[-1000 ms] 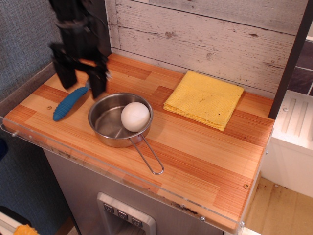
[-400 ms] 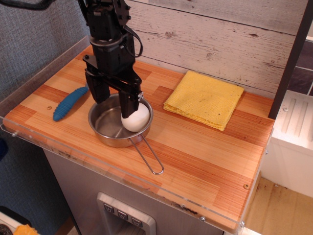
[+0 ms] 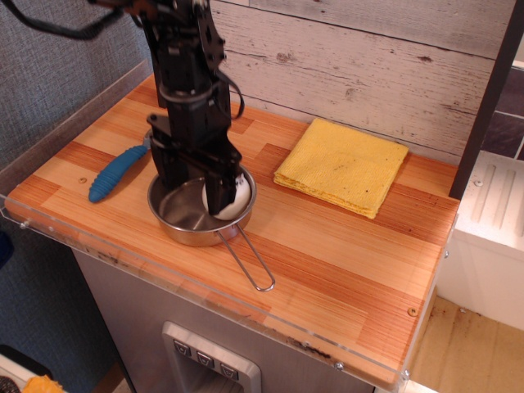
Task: Put the pot on the other side of the blue spoon.
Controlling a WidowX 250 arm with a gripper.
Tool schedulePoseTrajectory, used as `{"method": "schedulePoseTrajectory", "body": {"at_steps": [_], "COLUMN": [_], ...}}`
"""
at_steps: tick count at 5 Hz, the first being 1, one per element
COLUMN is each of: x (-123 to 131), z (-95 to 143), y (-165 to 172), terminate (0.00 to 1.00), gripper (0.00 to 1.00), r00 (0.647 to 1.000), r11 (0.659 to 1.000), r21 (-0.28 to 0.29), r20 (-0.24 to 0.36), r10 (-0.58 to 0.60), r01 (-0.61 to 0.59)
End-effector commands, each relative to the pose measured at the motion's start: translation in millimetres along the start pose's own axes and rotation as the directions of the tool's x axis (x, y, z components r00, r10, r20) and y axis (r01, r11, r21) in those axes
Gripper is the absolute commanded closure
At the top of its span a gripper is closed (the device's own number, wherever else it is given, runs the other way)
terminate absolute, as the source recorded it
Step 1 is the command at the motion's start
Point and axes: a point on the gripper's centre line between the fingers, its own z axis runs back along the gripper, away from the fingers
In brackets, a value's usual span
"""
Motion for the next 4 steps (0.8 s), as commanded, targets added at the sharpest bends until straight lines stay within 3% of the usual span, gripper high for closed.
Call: {"method": "schedulePoseTrajectory", "body": {"at_steps": [1,2,3,4], "x": [16.4,20.9,21.6,18.7], "z": [-3.3,-8.2,-12.5,-9.7], "y": [-7.0,-14.7,-19.0,-20.5], "terminate": [0.00,0.00,0.00,0.00], "gripper": [0.00,0.00,1.00,1.00], "r00": [0.999,0.998,0.996,0.996], "r11": [1.000,0.999,0.997,0.997], "r21": [0.013,-0.013,-0.009,-0.026], "r20": [0.030,0.039,0.037,0.055], "r10": [-0.029,-0.051,-0.077,-0.072], "r01": [0.028,0.051,0.078,0.074]}}
